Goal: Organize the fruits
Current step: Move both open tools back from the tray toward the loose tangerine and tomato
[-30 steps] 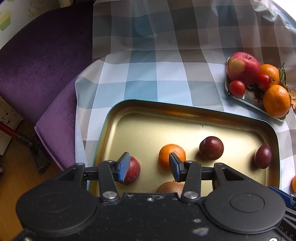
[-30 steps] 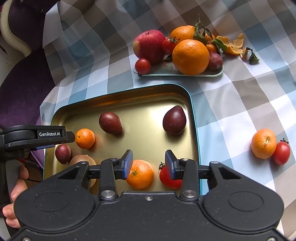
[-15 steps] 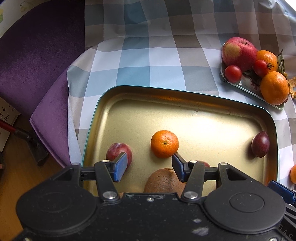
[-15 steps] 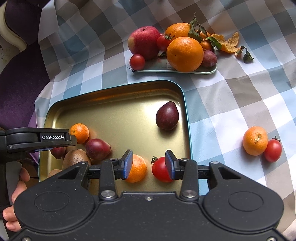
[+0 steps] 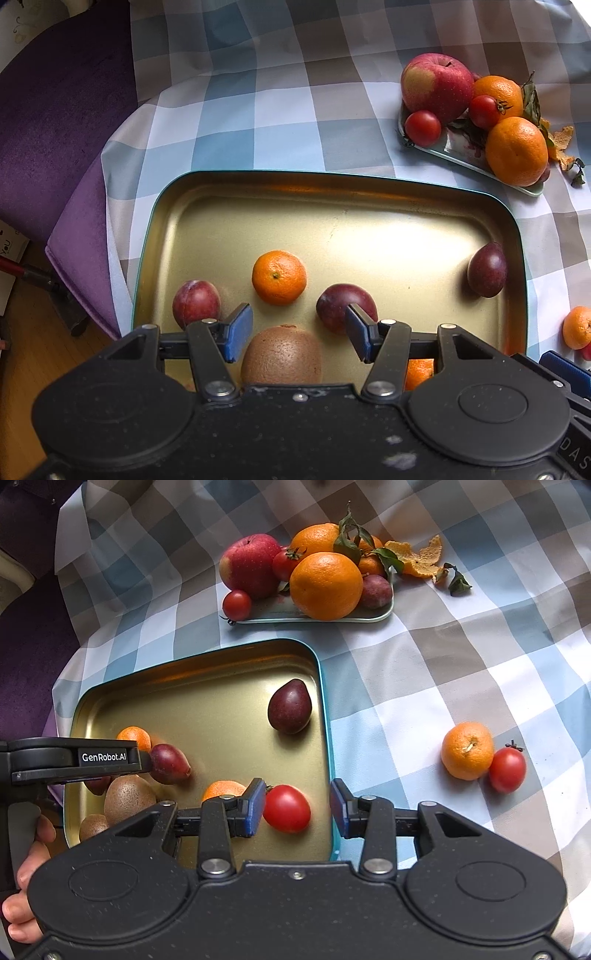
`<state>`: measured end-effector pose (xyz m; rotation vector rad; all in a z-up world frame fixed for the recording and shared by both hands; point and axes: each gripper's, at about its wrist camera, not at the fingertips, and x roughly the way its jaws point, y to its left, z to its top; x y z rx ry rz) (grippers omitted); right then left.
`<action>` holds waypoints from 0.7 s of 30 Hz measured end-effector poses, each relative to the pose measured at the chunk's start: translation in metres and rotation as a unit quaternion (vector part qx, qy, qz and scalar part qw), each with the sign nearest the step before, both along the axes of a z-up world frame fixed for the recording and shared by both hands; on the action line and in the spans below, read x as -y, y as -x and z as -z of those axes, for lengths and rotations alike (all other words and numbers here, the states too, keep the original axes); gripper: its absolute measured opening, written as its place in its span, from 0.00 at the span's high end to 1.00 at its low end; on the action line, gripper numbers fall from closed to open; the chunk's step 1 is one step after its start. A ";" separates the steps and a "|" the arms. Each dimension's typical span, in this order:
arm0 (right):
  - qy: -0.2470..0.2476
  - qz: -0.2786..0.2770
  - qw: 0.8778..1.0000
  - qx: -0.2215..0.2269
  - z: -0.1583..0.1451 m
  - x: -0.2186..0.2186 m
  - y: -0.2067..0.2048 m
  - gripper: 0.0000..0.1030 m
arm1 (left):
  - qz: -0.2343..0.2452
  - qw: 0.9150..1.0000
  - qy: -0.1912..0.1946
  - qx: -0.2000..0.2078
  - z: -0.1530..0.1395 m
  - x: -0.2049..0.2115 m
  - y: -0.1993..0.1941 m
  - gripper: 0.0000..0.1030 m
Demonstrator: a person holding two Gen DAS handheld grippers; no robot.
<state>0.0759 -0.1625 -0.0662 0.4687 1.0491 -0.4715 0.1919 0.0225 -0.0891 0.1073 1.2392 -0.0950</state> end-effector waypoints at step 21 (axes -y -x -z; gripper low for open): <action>0.007 0.127 0.992 0.001 -0.007 0.089 0.068 0.53 | 0.084 0.996 0.016 0.028 -0.019 0.098 0.021 0.45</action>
